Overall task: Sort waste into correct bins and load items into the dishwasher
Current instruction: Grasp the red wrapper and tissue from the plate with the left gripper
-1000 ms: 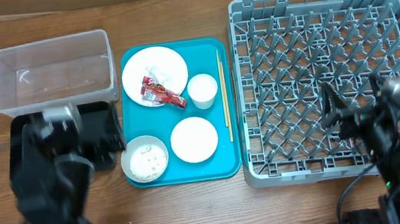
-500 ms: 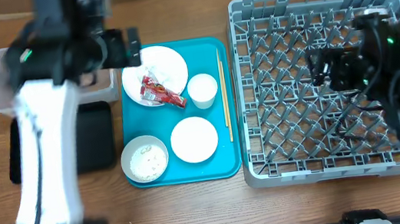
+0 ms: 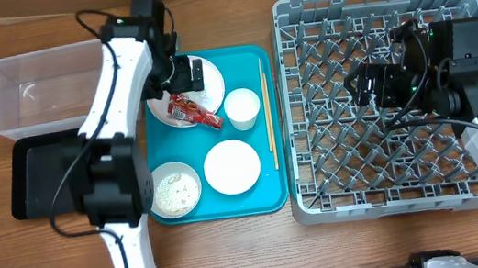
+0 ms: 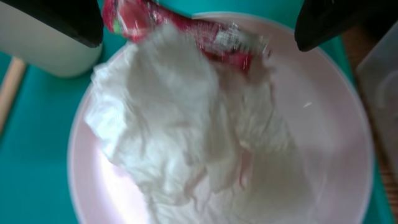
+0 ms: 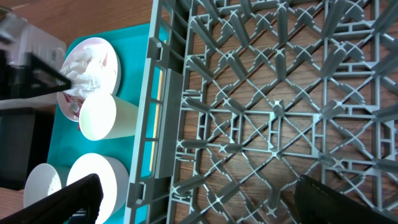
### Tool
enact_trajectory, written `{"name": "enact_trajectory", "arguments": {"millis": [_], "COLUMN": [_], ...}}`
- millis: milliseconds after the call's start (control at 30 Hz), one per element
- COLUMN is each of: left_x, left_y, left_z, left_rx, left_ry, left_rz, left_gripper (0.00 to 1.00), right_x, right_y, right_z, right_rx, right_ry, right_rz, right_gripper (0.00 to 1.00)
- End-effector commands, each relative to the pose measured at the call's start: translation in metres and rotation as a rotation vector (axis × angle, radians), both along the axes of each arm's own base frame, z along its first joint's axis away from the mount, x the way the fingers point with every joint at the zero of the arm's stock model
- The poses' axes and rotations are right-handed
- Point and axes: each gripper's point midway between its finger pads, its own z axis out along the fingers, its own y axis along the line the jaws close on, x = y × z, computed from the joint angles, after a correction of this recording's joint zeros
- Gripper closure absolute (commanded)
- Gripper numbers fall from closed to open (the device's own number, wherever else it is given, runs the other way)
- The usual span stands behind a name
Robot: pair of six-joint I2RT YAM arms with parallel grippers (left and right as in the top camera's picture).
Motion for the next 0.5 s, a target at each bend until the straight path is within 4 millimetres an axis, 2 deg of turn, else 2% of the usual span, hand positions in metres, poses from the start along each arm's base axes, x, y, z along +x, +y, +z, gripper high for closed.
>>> {"name": "enact_trajectory", "arguments": {"millis": [0, 100, 233, 267, 300, 333, 367, 400, 467], "left_x": [0.007, 0.009, 0.009, 0.008, 0.007, 0.005, 0.004, 0.003, 0.003], "left_y": [-0.008, -0.014, -0.009, -0.009, -0.008, -0.009, -0.01, -0.009, -0.009], "left_z": [-0.025, -0.048, -0.077, -0.083, -0.087, -0.089, -0.091, -0.091, -0.084], "left_rx": [-0.009, 0.033, 0.109, 0.113, 0.115, 0.115, 0.11, 0.11, 0.11], "left_ry": [0.039, 0.055, 0.077, 0.09, 0.1, 0.109, 0.116, 0.12, 0.117], "left_rz": [0.104, 0.125, 0.198, 0.208, 0.211, 0.21, 0.209, 0.209, 0.209], "left_gripper": [0.0, 0.0, 0.0, 0.06, 0.2, 0.45, 0.79, 0.96, 0.96], "right_x": [0.003, 0.003, 0.002, 0.002, 0.002, 0.002, 0.002, 0.002, 0.002], "right_y": [0.004, 0.004, 0.004, 0.004, 0.004, 0.004, 0.004, 0.004, 0.004], "right_z": [0.01, 0.01, 0.01, 0.009, 0.009, 0.009, 0.009, 0.009, 0.009], "right_rx": [0.013, 0.013, 0.013, 0.013, 0.013, 0.013, 0.013, 0.013, 0.013], "right_ry": [-0.026, -0.026, -0.021, -0.021, -0.02, -0.019, -0.019, -0.019, -0.019], "right_rz": [0.012, 0.012, 0.012, 0.012, 0.012, 0.012, 0.012, 0.012, 0.012], "right_gripper": [0.0, 0.0, 0.0, 0.0, 0.0, 0.0, 0.0, 0.0, 0.0]}}
